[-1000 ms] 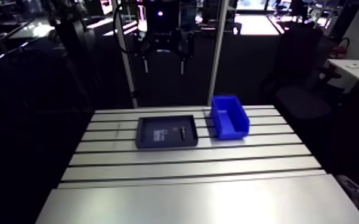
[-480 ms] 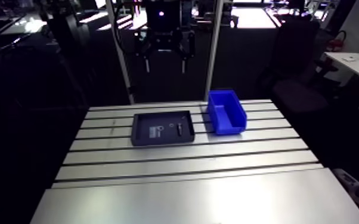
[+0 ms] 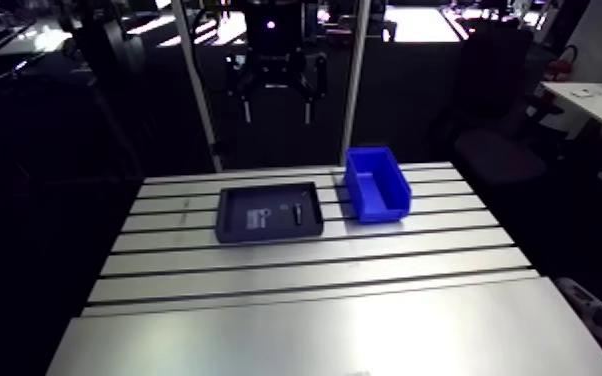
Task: Pick up the M10 bolt from the tray and put it into the blue bin.
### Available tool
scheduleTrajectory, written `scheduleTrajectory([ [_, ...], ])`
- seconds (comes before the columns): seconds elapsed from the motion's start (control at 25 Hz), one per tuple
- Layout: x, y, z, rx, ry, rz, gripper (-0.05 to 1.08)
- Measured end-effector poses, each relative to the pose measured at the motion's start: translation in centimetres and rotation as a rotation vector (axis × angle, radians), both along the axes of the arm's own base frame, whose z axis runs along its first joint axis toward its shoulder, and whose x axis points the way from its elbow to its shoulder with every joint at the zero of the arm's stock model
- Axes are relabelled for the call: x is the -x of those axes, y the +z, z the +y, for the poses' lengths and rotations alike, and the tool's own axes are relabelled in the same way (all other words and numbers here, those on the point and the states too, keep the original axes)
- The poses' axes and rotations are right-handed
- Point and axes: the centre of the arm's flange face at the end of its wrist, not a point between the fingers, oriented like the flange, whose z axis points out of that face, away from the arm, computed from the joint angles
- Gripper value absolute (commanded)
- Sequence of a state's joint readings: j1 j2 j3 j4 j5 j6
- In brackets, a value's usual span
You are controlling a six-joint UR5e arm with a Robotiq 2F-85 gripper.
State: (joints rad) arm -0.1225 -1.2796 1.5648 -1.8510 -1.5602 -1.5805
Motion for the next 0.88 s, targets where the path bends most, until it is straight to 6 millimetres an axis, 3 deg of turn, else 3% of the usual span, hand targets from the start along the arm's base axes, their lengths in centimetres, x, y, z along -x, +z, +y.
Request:
scheduleTrajectory([
  [0.56, -0.4, -3.9, 0.1, 0.006, 0.071, -0.042, 0.01],
  [0.88, -1.0, -5.9, 1.3, -0.001, 0.057, -0.037, 0.03],
])
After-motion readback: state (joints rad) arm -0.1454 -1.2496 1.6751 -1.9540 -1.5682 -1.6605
